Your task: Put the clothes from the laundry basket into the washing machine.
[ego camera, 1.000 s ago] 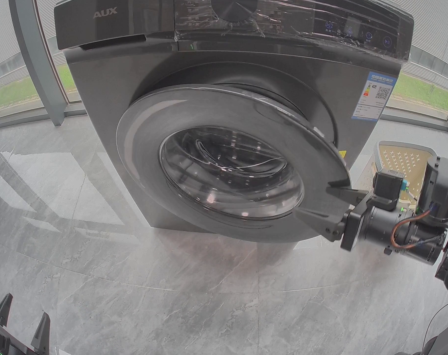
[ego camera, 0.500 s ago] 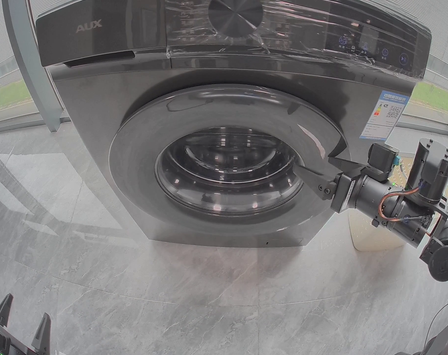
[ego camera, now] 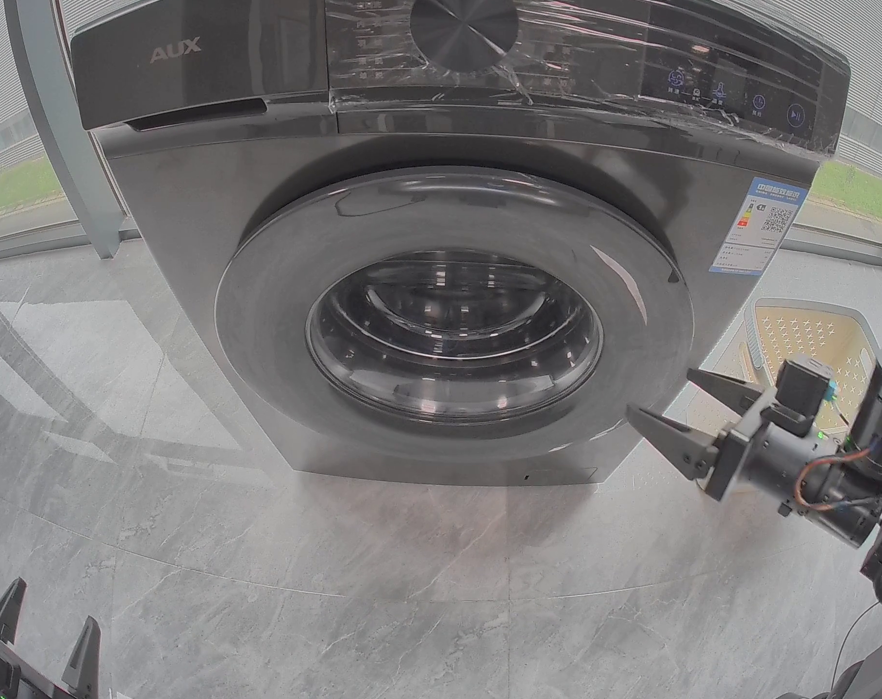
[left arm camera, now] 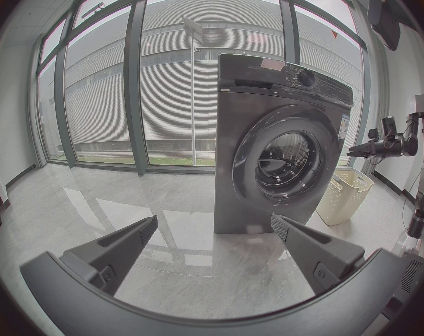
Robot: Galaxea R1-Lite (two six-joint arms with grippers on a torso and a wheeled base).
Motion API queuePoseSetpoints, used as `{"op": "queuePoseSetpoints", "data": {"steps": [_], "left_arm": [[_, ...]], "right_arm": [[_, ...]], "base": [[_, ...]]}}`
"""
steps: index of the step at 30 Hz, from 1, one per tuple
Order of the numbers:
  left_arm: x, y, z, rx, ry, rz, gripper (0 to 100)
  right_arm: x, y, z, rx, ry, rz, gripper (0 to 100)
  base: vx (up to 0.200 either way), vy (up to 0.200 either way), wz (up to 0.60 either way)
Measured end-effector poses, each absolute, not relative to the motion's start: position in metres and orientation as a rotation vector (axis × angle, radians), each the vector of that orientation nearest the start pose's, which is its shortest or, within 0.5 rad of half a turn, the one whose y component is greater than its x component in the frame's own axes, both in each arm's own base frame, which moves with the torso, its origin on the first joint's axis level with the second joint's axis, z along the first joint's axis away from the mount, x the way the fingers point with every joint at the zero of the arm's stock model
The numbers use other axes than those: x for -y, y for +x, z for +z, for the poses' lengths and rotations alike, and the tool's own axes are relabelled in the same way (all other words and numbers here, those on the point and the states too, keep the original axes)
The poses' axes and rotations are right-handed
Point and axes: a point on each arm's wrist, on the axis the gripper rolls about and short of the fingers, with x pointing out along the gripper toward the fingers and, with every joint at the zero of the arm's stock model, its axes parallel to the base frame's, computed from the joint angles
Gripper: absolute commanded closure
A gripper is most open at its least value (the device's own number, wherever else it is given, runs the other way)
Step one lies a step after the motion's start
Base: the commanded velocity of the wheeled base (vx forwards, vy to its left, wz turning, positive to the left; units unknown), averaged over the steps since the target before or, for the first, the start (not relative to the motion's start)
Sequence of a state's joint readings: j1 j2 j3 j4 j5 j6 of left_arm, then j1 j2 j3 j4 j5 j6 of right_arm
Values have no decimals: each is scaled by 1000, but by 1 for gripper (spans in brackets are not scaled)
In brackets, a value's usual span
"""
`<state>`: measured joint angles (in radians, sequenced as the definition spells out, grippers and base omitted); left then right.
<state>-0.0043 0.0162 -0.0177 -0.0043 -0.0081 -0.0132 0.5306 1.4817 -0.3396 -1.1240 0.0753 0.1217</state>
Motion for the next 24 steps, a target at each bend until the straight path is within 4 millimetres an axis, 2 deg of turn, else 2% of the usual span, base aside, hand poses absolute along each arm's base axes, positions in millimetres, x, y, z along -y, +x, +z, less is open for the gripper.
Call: {"op": "queuePoseSetpoints", "data": {"steps": [4, 13, 19, 24], "left_arm": [[0, -23, 81, 5, -13, -14, 0], [0, -23, 81, 5, -14, -14, 0], [0, -23, 81, 5, -15, -16, 0], [0, -23, 81, 6, -17, -17, 0]], "right_arm": [[-99, 160, 170, -43, 117, 656, 0], [-65, 106, 181, 115, 89, 660, 0], [-38, 79, 183, 159, 59, 543, 0], [-19, 54, 174, 123, 37, 424, 0]], "base": [[0, 0, 0], [0, 0, 0], [0, 0, 0], [0, 0, 0]]}}
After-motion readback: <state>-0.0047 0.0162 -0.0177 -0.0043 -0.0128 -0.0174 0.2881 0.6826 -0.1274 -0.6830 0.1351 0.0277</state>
